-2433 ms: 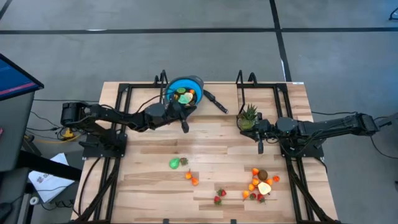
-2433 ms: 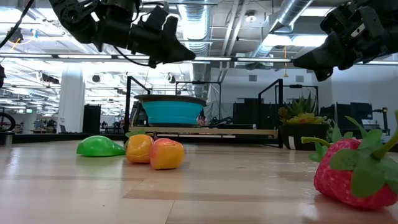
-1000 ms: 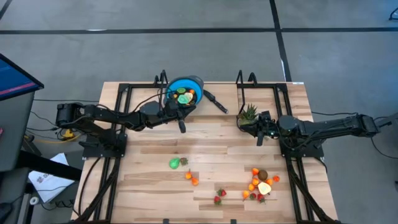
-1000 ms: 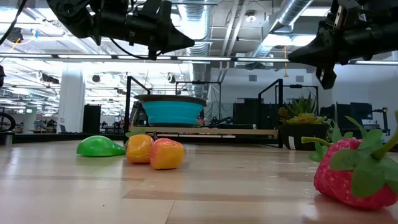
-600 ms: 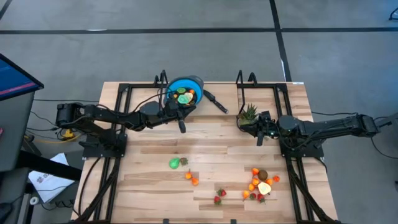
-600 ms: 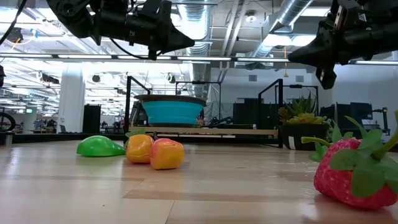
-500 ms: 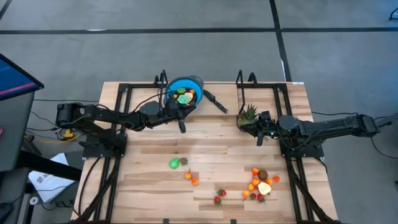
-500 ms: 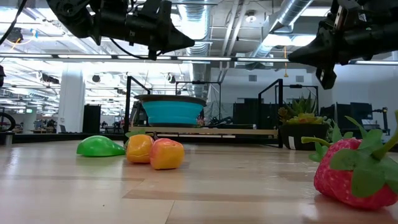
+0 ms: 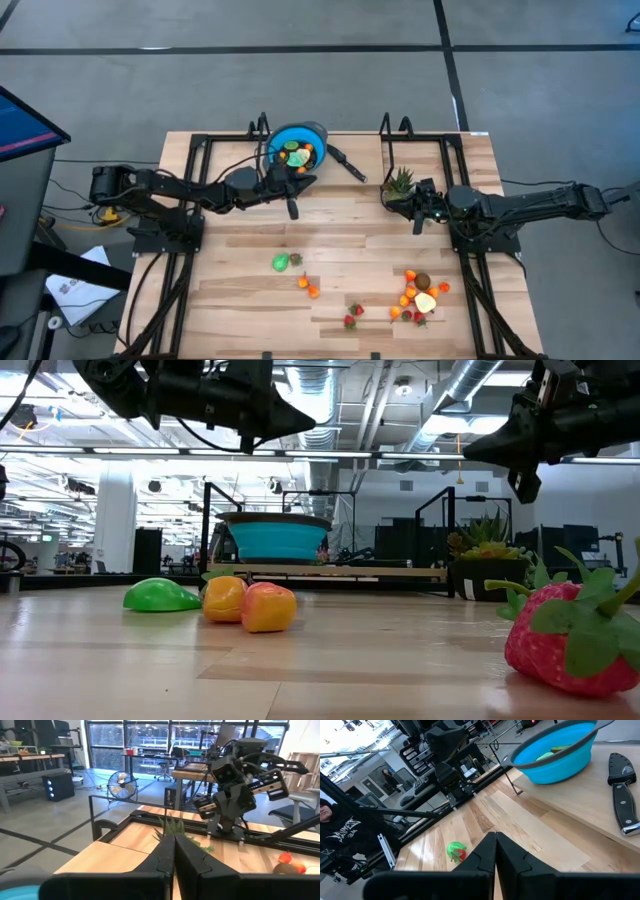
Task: Pick & Place Fruit
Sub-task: Put the strawberry into the basket
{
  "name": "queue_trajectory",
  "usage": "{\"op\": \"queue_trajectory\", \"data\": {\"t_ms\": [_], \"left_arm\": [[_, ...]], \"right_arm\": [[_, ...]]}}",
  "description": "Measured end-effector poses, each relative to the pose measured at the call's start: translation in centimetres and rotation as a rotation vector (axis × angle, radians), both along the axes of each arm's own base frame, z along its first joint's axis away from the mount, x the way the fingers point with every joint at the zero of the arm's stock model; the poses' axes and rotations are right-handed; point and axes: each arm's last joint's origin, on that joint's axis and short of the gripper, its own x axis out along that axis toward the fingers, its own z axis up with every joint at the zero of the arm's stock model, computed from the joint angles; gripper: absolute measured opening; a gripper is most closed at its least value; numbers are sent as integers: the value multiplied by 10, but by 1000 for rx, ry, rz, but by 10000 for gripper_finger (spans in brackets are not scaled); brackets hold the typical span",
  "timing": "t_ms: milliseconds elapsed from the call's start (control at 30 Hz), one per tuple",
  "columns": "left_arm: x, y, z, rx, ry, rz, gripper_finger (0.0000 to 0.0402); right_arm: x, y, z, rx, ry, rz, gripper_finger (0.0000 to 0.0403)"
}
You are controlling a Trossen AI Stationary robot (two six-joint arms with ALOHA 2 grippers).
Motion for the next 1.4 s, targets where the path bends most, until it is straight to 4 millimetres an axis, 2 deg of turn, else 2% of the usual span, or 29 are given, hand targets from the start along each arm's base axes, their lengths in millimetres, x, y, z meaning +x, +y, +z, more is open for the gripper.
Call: {"op": "queue_trajectory", "data": {"t_ms": [267, 533, 1400], "left_arm": [[1, -8, 0, 0, 0, -31, 1], [2, -11, 0, 0, 0, -189, 1], [2, -11, 0, 0, 1, -195, 1]], "right_arm": [[0, 0, 0, 0, -1, 0, 1], [0, 0, 0, 0, -4, 0, 1], [0, 0, 0, 0, -5, -1, 1]]}}
